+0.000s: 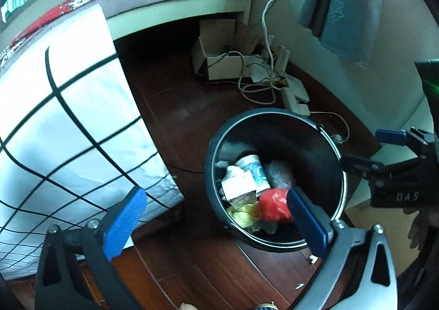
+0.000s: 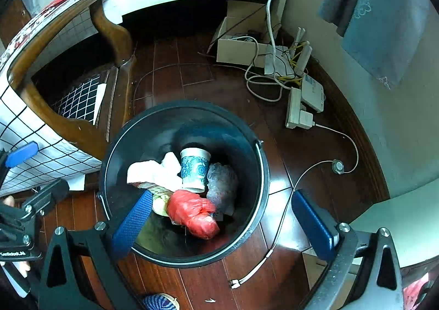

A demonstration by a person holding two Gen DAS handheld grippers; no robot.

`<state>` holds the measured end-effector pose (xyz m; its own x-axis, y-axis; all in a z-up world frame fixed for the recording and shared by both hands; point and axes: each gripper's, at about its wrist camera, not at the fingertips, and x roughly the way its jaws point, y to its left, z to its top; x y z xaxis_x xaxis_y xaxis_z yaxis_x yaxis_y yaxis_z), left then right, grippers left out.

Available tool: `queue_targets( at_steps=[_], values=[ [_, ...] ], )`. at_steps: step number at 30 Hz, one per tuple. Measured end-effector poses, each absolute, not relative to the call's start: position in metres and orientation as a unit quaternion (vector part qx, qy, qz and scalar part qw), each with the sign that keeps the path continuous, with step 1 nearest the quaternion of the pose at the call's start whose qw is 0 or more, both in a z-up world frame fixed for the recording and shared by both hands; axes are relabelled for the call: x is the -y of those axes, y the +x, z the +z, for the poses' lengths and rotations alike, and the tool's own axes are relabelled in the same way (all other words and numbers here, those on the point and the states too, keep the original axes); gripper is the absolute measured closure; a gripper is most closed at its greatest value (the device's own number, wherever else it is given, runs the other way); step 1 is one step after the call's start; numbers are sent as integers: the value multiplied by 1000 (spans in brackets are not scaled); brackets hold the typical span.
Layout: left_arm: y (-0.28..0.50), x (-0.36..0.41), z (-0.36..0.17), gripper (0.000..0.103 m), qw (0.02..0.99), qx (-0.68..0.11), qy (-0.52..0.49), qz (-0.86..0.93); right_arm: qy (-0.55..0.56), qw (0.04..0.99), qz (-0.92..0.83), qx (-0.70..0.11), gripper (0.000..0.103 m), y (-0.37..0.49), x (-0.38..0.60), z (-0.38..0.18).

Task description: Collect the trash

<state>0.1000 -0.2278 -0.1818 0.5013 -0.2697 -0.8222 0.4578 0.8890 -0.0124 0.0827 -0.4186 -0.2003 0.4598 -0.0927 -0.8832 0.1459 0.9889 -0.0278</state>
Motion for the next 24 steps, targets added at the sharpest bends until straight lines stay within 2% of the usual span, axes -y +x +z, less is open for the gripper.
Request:
queue_targets(
  at_steps=[14,24],
  values=[
    [100,221,-169,1,869,-443,100,-197,18,868,-64,-492,1,74,407,-185],
    [91,210,-139,1,884,-418,105,-183,13,878,-67,-474,1,68,390,-162]
  ],
)
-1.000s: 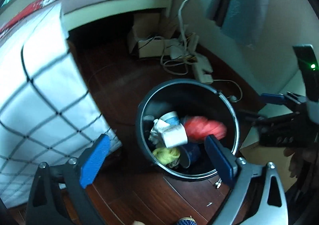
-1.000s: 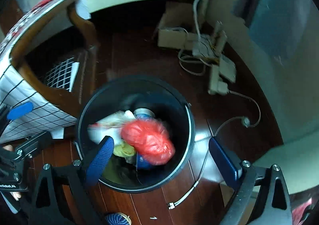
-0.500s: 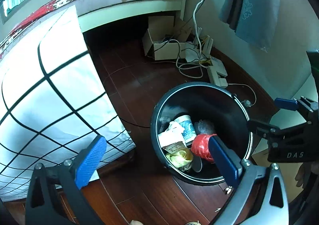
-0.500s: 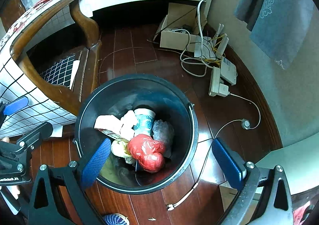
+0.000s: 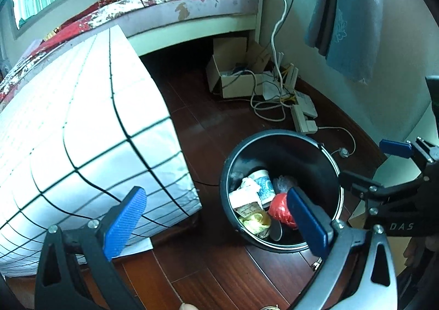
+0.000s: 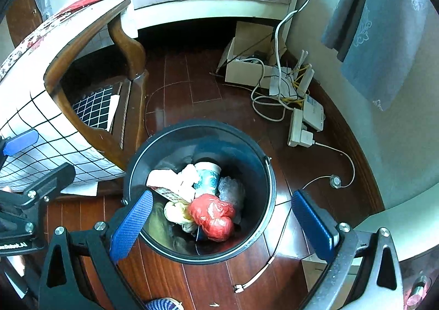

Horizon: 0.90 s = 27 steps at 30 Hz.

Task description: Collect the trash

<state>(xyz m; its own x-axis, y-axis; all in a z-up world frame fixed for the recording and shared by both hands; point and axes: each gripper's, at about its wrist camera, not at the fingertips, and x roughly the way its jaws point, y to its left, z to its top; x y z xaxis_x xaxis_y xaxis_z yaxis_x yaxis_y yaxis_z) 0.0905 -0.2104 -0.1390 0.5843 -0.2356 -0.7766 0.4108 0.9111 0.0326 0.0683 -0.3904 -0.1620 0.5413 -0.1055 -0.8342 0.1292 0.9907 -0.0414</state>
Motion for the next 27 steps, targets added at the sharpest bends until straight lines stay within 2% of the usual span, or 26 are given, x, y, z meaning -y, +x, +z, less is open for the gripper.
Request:
queue_targets(
  at_steps=[15,27],
  values=[
    [86,179,-101,1,904,-382,96,-167,5,895,-65,-442,1,60,359,-119],
    [58,151,-46,1,927,-334,91,-144,-12,923,-76,-378,1,26,319,-48]
  ],
)
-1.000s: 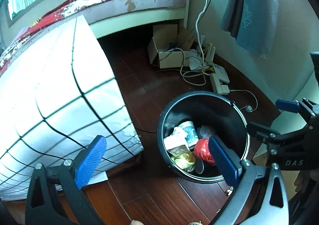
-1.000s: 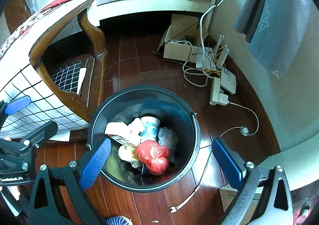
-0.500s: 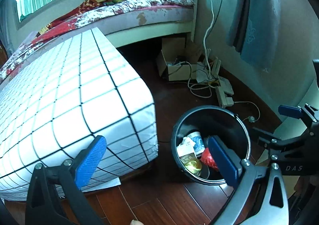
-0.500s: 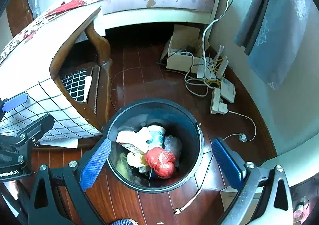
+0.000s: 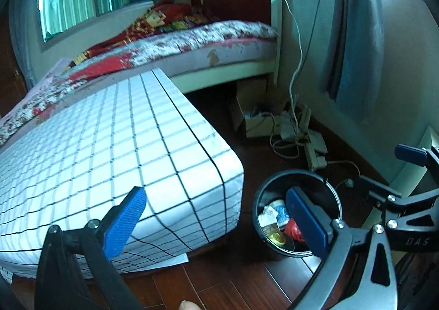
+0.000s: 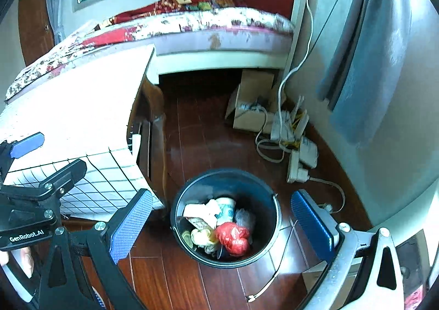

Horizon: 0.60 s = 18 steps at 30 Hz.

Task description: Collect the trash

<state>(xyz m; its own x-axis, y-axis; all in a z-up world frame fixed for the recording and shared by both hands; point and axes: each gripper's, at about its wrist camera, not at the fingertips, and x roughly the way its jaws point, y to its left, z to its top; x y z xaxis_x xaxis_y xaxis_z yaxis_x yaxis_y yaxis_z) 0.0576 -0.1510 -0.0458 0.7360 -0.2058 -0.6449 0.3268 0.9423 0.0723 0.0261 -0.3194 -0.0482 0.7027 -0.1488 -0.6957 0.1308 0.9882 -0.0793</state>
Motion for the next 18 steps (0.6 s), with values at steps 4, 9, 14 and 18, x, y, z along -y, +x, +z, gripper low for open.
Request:
queue_targets(
  at_steps=[4,9,14,18],
  values=[
    [46,138,-26,1,937,-315,85,-127,-10,929,-83,-361,1,17,313,-27],
    [33,128,-7,1,945,-293,80,-120,-4,933,-90,-348,1,4,307,-8],
    [17,123,9,1,949,-282,73,-122,-5,938,-93,-333,1,-14,298,11],
    [0,120,22,1,952,-269,78,-124,-12,942,-96,-320,1,-30,291,25]
  ],
)
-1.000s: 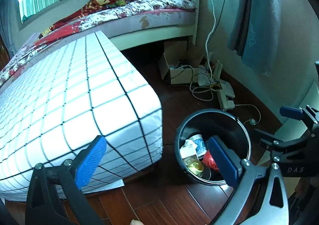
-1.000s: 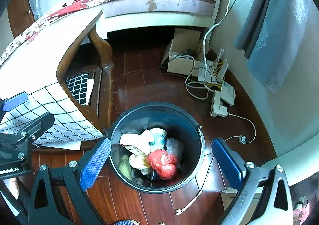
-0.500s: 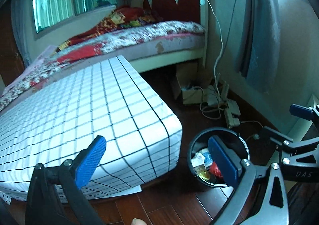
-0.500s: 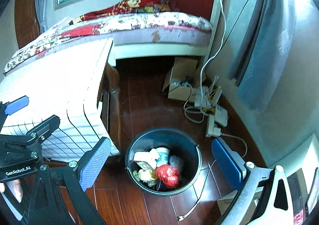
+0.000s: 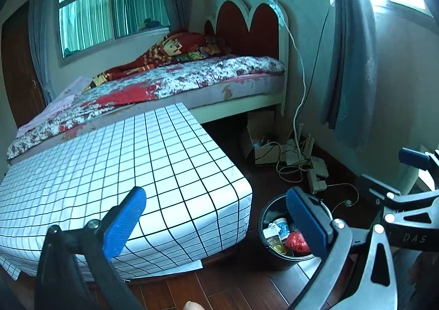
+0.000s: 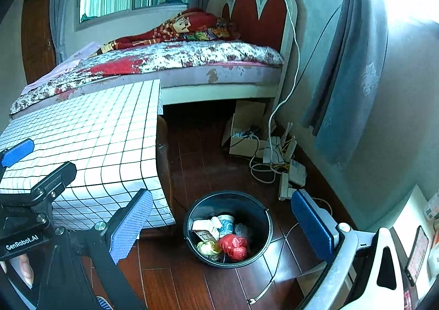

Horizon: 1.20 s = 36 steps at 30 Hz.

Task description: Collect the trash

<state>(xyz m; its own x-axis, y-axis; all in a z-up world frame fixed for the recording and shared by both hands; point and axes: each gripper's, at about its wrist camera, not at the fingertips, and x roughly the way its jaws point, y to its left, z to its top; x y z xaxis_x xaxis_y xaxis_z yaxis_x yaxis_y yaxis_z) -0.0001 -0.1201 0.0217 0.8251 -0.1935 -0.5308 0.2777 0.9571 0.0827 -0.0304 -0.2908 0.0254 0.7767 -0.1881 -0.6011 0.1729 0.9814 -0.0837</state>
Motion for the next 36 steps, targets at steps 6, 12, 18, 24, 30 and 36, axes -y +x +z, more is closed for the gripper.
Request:
queue_targets(
  at_steps=[6,12,18,24,30,36],
  values=[
    [-28,112,41,1,959,-243,73,-128,-14,951,-105,-289,1,-58,286,50],
    [-36,108,47,1,961,-234,72,-130,-13,956,-107,-273,1,-73,285,63],
    [-33,111,45,1,959,-239,73,-134,-14,956,-102,-275,1,-72,282,63],
    [-36,110,44,1,960,-237,69,-134,-12,955,-106,-275,1,-73,285,63],
    [-37,111,45,1,960,-235,71,-132,-10,954,-109,-278,1,-74,290,61],
    [-37,114,46,1,960,-235,76,-134,-9,954,-109,-278,1,-74,292,62]
  ],
)
